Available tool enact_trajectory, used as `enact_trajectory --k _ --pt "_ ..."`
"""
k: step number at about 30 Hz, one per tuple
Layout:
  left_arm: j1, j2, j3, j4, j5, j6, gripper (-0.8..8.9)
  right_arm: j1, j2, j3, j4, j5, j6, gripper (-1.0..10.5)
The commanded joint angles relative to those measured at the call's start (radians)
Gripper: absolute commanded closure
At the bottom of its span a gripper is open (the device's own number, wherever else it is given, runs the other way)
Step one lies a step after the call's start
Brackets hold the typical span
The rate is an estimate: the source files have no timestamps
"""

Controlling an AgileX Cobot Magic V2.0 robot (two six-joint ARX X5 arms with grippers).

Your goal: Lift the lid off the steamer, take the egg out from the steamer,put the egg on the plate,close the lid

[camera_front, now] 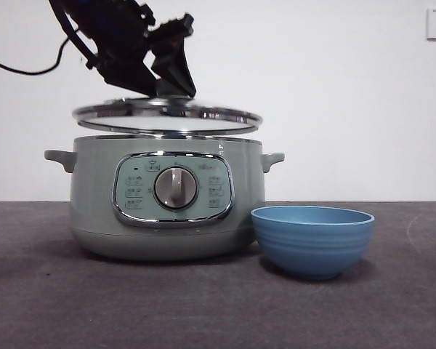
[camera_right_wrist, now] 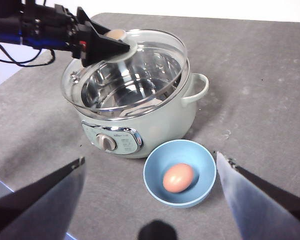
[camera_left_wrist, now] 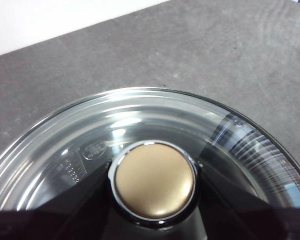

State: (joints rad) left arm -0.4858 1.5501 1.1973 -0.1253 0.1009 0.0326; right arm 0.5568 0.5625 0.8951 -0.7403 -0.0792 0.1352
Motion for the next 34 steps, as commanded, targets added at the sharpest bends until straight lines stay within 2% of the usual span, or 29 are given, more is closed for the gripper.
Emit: enact_trajectory --k 1,31,34 --pt "-0.003 0.015 0.021 0.05 0.004 -0.001 8.26 0.002 -0.002 -0.009 0.005 -0.001 0.006 5.0" --pt "-0.007 0.077 0.021 -0.014 -0.017 -0.003 8.25 0.002 -0.002 -0.009 0.005 -0.001 0.006 5.0" --pt "-0.007 0.077 0.021 -0.034 -0.016 -0.006 8.04 0.002 -0.002 -0.009 0.005 -0.001 0.006 5.0"
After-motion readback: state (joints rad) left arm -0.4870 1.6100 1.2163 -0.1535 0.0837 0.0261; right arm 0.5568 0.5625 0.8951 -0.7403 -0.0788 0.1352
